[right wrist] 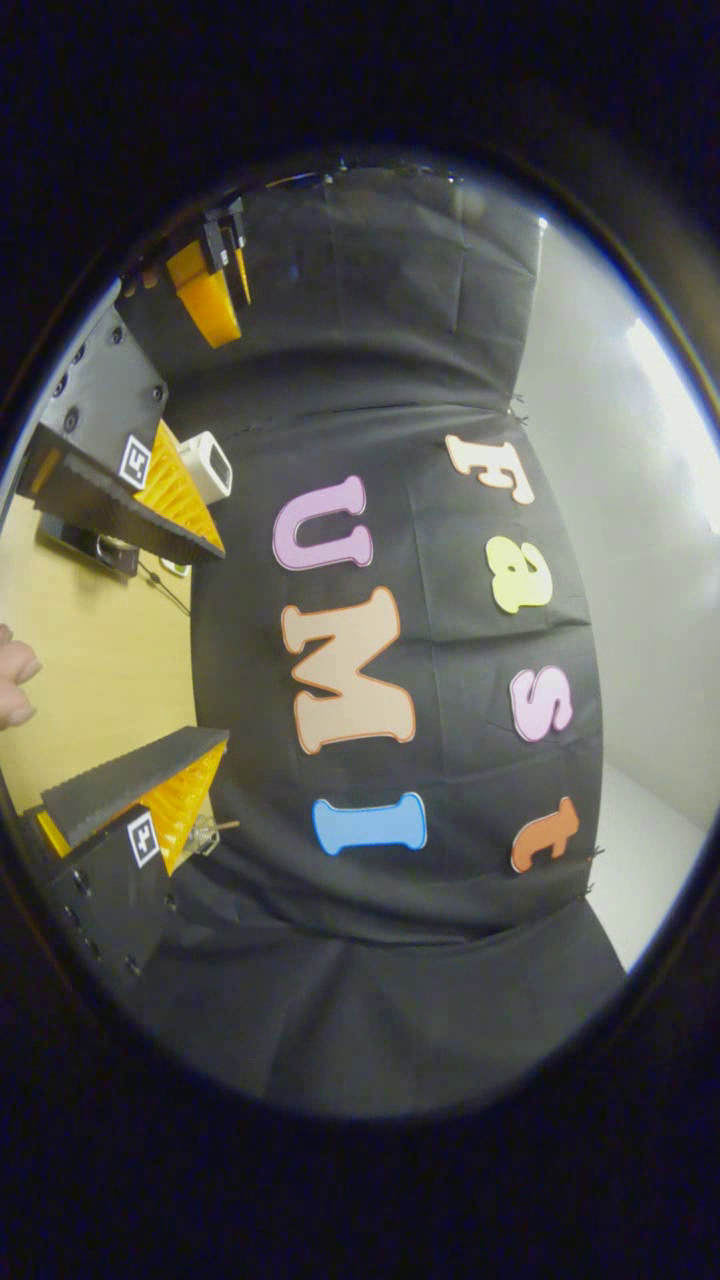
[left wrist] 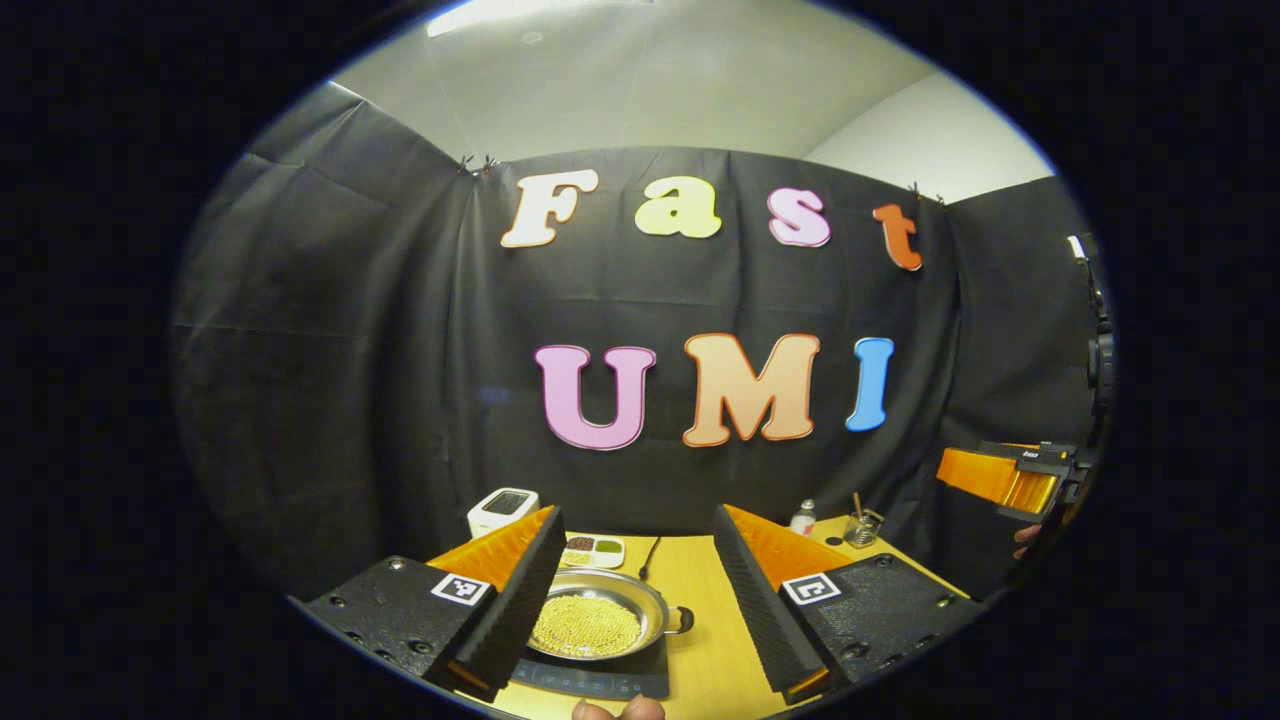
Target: First push the handle of the pot to place it horizontally, then grasp the pot with both hands and set it on the induction cooktop.
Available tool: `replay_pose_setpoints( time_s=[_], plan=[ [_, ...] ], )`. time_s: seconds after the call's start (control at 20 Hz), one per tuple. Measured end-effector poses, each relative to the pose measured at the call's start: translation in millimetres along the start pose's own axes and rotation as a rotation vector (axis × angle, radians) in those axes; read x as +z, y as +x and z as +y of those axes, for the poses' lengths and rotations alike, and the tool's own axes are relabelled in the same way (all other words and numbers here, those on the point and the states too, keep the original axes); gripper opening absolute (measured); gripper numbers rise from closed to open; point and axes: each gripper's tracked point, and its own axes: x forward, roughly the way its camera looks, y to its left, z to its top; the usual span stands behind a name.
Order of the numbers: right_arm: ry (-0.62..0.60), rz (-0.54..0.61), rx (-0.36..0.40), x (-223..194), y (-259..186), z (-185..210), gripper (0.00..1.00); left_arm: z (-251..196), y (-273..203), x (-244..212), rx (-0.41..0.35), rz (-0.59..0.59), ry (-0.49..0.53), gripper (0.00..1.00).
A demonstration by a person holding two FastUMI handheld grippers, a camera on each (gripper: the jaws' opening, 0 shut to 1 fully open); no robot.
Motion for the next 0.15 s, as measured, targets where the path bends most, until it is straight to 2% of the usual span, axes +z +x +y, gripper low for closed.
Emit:
replay_pose_setpoints(
  time_s=[0.05,0.1,0.15],
  plan=[
    [0.008,0.001,0.004,-4,-12,4,0.92,-5,-4,6,-0.013,-0.026,-0.005,0.87],
    [0.011,-0.004,-0.002,-2,-20,3,0.92,-5,-6,12,-0.015,-0.044,-0.002,0.94],
    [0.002,-0.01,-0.017,2,-25,-3,0.92,-2,-12,15,-0.005,-0.048,0.007,0.87]
  ],
)
